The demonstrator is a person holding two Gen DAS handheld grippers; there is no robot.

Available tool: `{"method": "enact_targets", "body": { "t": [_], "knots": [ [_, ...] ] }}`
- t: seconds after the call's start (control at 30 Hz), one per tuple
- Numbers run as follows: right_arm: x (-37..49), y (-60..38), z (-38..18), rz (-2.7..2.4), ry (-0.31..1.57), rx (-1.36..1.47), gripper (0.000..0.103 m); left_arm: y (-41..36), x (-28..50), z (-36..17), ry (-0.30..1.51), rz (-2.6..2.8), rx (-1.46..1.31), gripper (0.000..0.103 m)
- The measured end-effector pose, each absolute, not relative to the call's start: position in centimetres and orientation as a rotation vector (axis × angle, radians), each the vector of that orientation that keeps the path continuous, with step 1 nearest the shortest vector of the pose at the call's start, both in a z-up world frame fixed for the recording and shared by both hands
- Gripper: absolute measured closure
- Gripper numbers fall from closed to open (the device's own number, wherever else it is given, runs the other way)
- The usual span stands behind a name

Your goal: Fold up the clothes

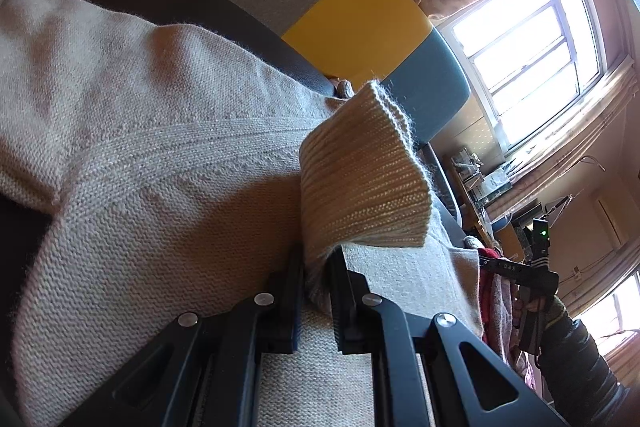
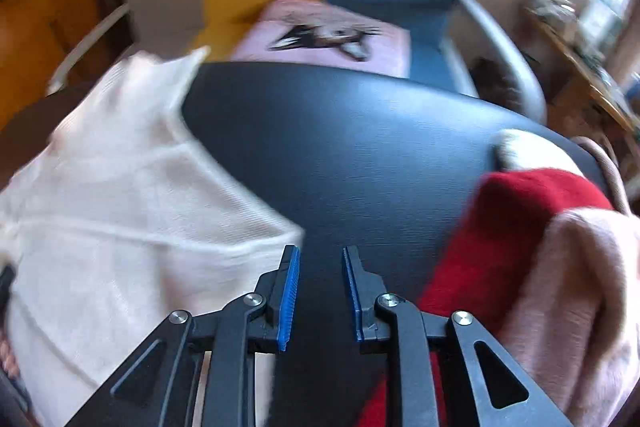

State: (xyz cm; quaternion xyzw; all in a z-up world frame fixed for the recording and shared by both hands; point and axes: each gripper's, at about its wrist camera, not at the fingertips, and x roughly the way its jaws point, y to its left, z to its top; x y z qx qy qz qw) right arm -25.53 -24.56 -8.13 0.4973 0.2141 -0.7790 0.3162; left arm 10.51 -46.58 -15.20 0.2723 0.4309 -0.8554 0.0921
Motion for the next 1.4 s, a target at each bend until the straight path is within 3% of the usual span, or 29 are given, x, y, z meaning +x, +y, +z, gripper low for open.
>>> {"method": "enact_targets", "body": {
  "t": [0.1, 0.2, 0.27, 0.33, 0.37, 0.47, 0.67, 0.83, 0.97, 1.03, 1.17, 1.27, 1.3, 1.37, 1.4],
  "knots": [
    [-24.2, -25.4, -8.7, -1.957, 0.56, 1.313, 0.056, -46.6, 10.6, -15.2, 1.283, -2.539, 0.807, 0.092],
    [-22.8, -25.3, -9.7, -2.022, 0.743, 1.246, 0.054, -46.5, 10.6, -15.1, 1.277, -2.538, 0.81, 0.092],
    [-22.4, -24.5, -9.9, -2.103, 0.831, 1.207, 0.054, -46.4, 10.6, -15.1, 1.275, -2.538, 0.811, 0.092],
    [-23.1, -23.5, -10.3, -2.241, 1.056, 1.175, 0.068, -46.3, 10.6, -15.0, 1.272, -2.537, 0.811, 0.092],
    [-23.5, -22.8, -10.4, -2.262, 1.079, 1.192, 0.071, -46.3, 10.6, -15.0, 1.273, -2.536, 0.81, 0.092],
    [-24.1, -20.1, -9.2, -2.31, 0.926, 1.251, 0.071, -46.1, 10.5, -15.0, 1.272, -2.535, 0.808, 0.092],
    [-20.2, -21.7, -6.4, -2.201, 0.602, 1.087, 0.069, -45.8, 10.2, -14.6, 1.237, -2.525, 0.828, 0.091],
    [-14.4, -25.1, -8.9, -2.085, 0.528, 1.046, 0.063, -44.5, 10.2, -13.0, 1.082, -2.521, 0.89, 0.079],
    [-13.1, -26.1, -11.3, -2.141, 0.476, 1.008, 0.05, -44.7, 10.9, -12.1, 1.017, -2.498, 0.923, 0.073],
    [-13.3, -25.3, -11.5, -2.156, 0.392, 1.018, 0.048, -45.5, 11.4, -11.9, 1.064, -2.485, 0.917, 0.069],
    [-13.7, -24.7, -11.5, -2.136, 0.317, 1.019, 0.038, -47.8, 11.9, -13.5, 1.346, -2.424, 0.868, 0.061],
    [-13.6, -24.9, -11.7, -2.142, 0.316, 1.015, 0.033, -49.3, 11.3, -13.7, 1.452, -2.359, 0.835, 0.061],
    [-13.6, -25.0, -11.7, -2.144, 0.316, 1.013, 0.033, -49.8, 11.1, -13.7, 1.482, -2.337, 0.824, 0.065],
    [-13.5, -25.1, -11.8, -2.147, 0.315, 1.01, 0.033, -49.9, 10.0, -13.0, 1.379, -2.327, 0.845, 0.087],
    [-13.5, -25.2, -11.9, -2.149, 0.315, 1.009, 0.033, -49.7, 9.3, -12.5, 1.316, -2.344, 0.853, 0.091]
  ]
}}
